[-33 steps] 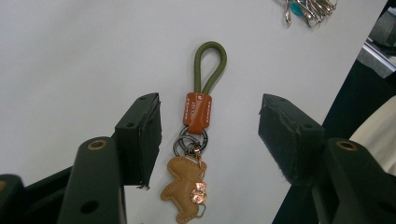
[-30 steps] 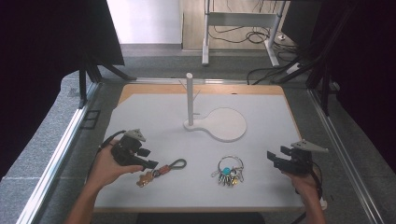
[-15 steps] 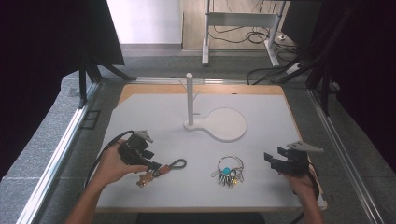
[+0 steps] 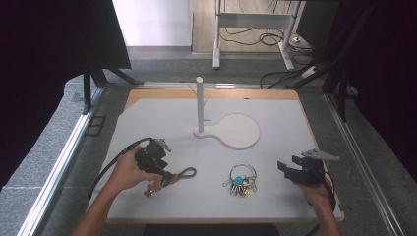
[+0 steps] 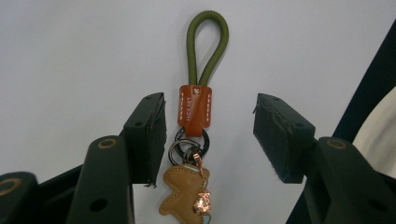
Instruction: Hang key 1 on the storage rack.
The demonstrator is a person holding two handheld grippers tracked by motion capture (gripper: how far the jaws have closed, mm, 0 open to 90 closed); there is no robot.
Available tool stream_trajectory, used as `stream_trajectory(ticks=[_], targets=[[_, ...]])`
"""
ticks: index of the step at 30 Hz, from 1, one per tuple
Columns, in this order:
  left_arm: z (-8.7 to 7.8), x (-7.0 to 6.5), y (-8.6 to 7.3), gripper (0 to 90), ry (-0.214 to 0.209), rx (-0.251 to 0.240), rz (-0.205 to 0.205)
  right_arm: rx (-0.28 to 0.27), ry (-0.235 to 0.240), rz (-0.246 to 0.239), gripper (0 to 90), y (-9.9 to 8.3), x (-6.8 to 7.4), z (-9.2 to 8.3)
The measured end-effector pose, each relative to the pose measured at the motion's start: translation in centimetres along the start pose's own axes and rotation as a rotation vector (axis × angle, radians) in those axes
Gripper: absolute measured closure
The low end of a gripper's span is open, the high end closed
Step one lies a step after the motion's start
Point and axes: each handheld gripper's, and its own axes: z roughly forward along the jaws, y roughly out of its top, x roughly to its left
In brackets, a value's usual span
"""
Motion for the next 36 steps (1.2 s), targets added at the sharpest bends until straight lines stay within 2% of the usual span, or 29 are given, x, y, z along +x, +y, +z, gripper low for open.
stream_trajectory(ticks=[5, 10, 15, 18, 19, 36], targets=[[1.3, 0.2, 0.5, 45.3, 0.008, 0.048, 0.003, 0.011, 0.001, -0.004, 33.2, -0.1, 0.1, 0.2], [1.8, 0.4, 0.8, 47.0, 0.018, 0.061, 0.017, 0.013, -0.001, -0.001, 33.2, -0.1, 0.0, 0.3], [2.7, 0.2, 1.1, 48.1, 0.024, 0.121, 0.059, 0.016, 0.000, -0.004, 33.2, -0.1, 0.0, 0.3], [3.0, 0.2, 1.2, 48.8, 0.029, 0.134, 0.063, 0.017, 0.000, -0.005, 33.2, -0.1, 0.1, 0.4], [3.4, 0.2, 1.4, 49.4, 0.033, 0.152, 0.068, 0.019, 0.000, -0.007, 33.2, -0.2, 0.1, 0.4], [4.8, 0.1, 1.9, 56.2, 0.048, 0.230, 0.105, 0.025, -0.003, -0.010, 33.1, -0.2, 0.2, 0.6]])
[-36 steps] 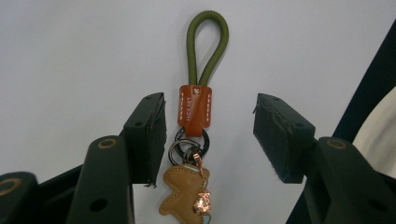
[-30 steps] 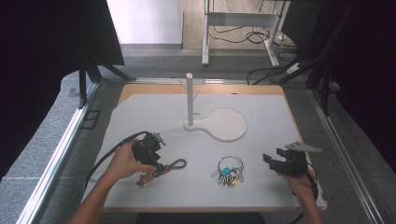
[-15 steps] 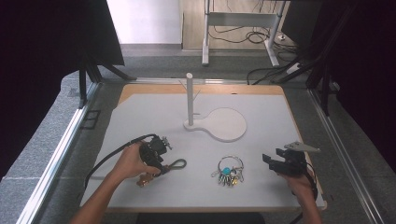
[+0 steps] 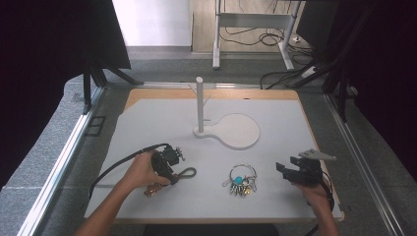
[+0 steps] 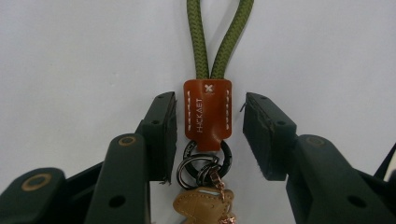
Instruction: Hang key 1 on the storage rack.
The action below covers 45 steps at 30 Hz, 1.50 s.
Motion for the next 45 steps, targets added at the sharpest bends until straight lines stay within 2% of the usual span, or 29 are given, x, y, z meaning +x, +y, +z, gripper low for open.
stream_trajectory(ticks=[6, 12, 23, 27, 32, 37, 45], targets=[[0.5, 0.0, 0.2, 59.4, 0.014, 0.028, 0.006, 0.001, 0.002, -0.001, 33.2, 0.0, 0.1, 0.0], [0.7, -0.1, 0.2, 63.5, 0.039, 0.025, 0.013, 0.002, 0.001, -0.002, 33.2, 0.0, 0.1, 0.0], [0.6, 0.0, 0.1, 66.7, 0.039, 0.023, 0.013, 0.007, -0.001, -0.005, 33.2, 0.0, 0.1, 0.0], [0.3, 0.1, 0.1, 66.7, 0.022, 0.025, 0.018, 0.007, -0.003, -0.004, 33.2, 0.0, 0.0, 0.0], [-1.1, 0.3, -0.5, 66.8, 0.008, -0.021, 0.011, 0.006, -0.009, 0.004, 33.2, -0.1, -0.1, 0.0], [-2.7, 0.7, -1.2, 66.8, -0.017, -0.089, 0.008, 0.009, -0.010, 0.003, 33.2, -0.1, -0.2, 0.0], [-5.0, 1.3, -2.4, 66.7, -0.029, -0.170, -0.021, 0.008, -0.013, 0.010, 33.2, -0.2, -0.3, -0.2]])
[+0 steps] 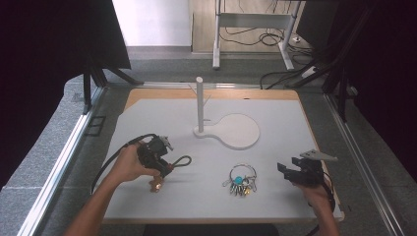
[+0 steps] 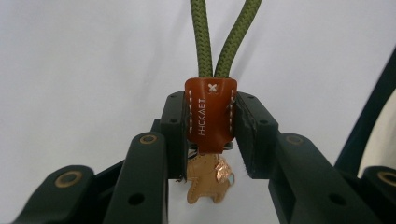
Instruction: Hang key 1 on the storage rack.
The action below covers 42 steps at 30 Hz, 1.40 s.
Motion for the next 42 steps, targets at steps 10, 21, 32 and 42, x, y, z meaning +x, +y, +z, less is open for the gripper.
stream_trajectory(ticks=[10, 21, 32, 42], targets=[[-2.9, 0.6, 0.4, 66.8, -0.026, -0.095, 0.008, 0.009, -0.003, 0.001, 33.3, -0.2, -0.1, 0.3], [-4.7, 0.7, 1.2, 66.8, -0.012, -0.147, -0.002, 0.003, -0.005, 0.006, 33.3, -0.2, -0.3, 0.0], [-5.9, 1.7, 1.5, 66.8, -0.019, -0.183, -0.015, -0.001, -0.010, 0.009, 33.4, -0.2, -0.4, 0.0], [-6.9, 2.0, 2.5, 66.8, -0.005, -0.193, -0.007, 0.009, -0.010, 0.007, 33.4, -0.3, -0.4, 0.2]])
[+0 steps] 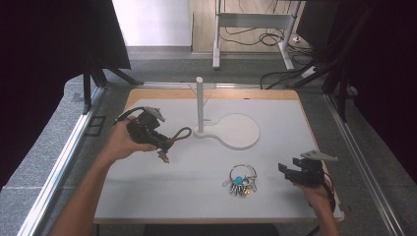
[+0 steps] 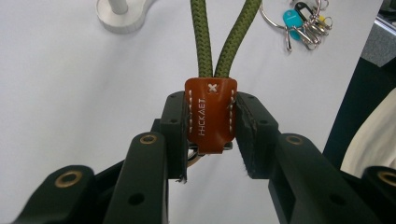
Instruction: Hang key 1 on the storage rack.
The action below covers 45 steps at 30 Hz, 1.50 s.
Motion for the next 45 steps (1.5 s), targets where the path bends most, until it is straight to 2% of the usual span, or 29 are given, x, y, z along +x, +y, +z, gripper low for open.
stream_trajectory(ticks=[3, 10, 12, 16, 26, 29, 33, 45], targets=[[0.0, 0.3, 0.2, 66.8, -0.009, -0.007, -0.010, -0.001, 0.000, 0.001, 33.4, 0.0, 0.0, 0.0], [-0.3, 0.6, 0.3, 66.8, 0.005, -0.013, -0.024, -0.017, -0.015, 0.002, 33.9, 0.0, -0.1, -0.2], [-0.4, 0.5, 0.4, 66.8, 0.022, -0.002, -0.016, -0.017, -0.015, 0.002, 33.9, 0.0, -0.1, -0.2], [-0.8, 0.2, 0.9, 66.8, 0.030, 0.001, -0.005, -0.014, -0.013, 0.004, 33.8, 0.0, -0.1, -0.2], [-0.9, 0.7, 2.3, 66.8, 0.043, 0.025, 0.001, -0.004, -0.008, 0.002, 33.7, -0.1, -0.1, 0.0], [-0.6, 0.9, 2.7, 66.8, 0.038, 0.029, -0.011, -0.005, -0.008, 0.002, 33.7, -0.1, -0.2, 0.0], [-0.6, 1.4, 3.1, 66.8, 0.049, 0.057, -0.005, -0.006, -0.008, 0.005, 33.7, -0.1, -0.3, 0.0], [-0.9, 2.6, 4.4, 66.8, 0.045, 0.053, -0.016, -0.006, -0.008, 0.003, 33.7, -0.1, -0.3, 0.0]])
